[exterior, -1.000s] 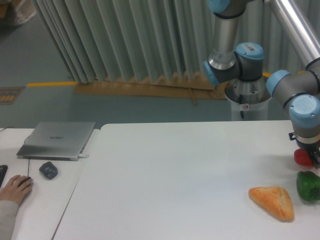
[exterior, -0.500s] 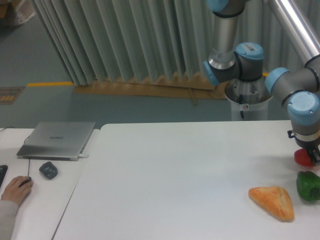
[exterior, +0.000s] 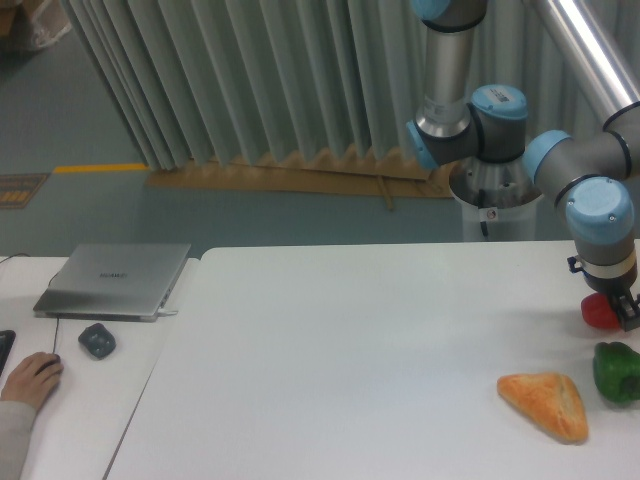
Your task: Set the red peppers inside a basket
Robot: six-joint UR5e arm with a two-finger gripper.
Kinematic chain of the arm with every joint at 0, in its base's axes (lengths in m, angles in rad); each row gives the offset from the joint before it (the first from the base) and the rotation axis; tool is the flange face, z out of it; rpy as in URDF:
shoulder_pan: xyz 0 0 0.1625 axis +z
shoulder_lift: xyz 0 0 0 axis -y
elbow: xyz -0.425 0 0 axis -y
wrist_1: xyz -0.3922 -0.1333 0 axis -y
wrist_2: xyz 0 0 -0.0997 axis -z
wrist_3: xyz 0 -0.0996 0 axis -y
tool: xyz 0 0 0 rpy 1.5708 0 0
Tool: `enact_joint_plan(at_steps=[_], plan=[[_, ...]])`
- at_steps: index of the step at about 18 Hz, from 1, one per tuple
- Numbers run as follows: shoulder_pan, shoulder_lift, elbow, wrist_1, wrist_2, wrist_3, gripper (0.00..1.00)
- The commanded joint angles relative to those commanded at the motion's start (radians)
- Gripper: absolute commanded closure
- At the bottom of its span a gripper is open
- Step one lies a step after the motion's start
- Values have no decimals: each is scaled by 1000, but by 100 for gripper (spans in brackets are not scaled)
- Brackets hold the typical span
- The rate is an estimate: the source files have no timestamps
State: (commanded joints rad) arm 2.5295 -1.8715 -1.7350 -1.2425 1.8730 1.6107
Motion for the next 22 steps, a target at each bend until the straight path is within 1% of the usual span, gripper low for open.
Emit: enact_joint_plan(at_steps=[1, 4, 5, 8, 10, 16, 21, 22], plan=[[0, 2, 0, -2, 0, -2, 0], [0, 5, 6, 0, -2, 1, 0], [0, 5, -1, 3, 0, -2, 0], [-9, -6, -12, 28, 18, -6, 0], [-8, -20, -9, 32, 25, -6, 0], [-3, -41, -14, 32, 34, -8, 0], [-3, -44, -15, 32, 35, -9, 0], [-3, -44, -15, 32, 35, -9, 23]])
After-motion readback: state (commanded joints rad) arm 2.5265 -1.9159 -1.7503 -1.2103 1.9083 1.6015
